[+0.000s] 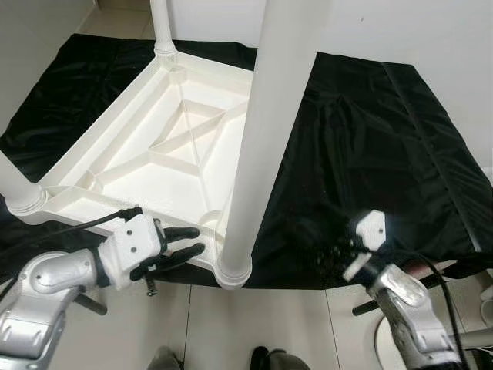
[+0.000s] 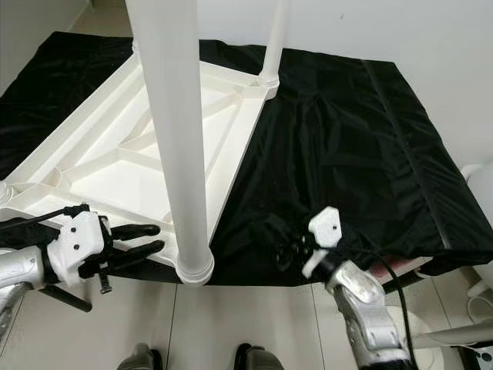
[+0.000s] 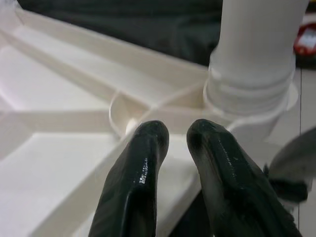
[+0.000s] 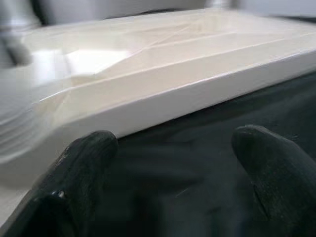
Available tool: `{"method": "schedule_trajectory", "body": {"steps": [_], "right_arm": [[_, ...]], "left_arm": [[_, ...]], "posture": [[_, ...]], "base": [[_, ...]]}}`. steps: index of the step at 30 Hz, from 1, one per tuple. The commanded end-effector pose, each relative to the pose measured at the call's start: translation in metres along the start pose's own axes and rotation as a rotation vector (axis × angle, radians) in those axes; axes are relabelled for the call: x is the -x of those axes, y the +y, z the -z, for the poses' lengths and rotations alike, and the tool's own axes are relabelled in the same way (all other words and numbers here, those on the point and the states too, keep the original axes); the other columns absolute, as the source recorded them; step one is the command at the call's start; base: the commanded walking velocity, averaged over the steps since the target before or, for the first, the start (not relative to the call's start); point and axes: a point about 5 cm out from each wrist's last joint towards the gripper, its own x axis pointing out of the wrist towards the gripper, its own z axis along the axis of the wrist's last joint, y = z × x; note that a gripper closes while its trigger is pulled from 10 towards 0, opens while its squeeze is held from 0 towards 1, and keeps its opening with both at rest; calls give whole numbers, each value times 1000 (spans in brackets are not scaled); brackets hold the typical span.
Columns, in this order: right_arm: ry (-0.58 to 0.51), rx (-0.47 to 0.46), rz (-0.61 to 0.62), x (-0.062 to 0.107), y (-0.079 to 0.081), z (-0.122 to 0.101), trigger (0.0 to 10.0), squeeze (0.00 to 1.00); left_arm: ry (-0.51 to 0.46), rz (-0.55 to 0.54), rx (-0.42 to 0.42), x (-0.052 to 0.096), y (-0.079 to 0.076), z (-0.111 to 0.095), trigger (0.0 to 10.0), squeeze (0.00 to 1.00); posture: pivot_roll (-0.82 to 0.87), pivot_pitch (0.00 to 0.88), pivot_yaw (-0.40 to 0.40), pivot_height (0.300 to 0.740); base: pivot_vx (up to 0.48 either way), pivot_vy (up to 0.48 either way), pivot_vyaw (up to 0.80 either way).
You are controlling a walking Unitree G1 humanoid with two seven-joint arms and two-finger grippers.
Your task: Building children table
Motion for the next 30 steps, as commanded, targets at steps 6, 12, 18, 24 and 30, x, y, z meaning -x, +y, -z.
{"method": "schedule_trajectory", "body": {"steps": [6,12,18,24,30], "right_arm": [[77,-30,-367,6,30,-12,10000,0],[77,-17,-485,-2,41,-15,10000,0],[63,19,-500,-20,41,-18,10000,0],[15,14,-435,-39,39,-22,10000,0],[-75,-25,-332,-78,44,-25,10000,0]], "left_arm": [[104,200,-84,6,-3,15,10000,0],[188,241,-156,11,0,24,10000,0],[215,236,-205,14,9,28,10000,0],[206,235,-229,10,10,30,10000,0],[184,214,-258,-1,9,34,10000,0]], "posture": [[95,163,-38,740],[99,160,-33,740],[104,157,-35,740],[106,155,-35,740],[111,156,-32,740]], "base": [[0,0,0],[0,0,0],[0,0,0],[0,0,0],[0,0,0]]}}
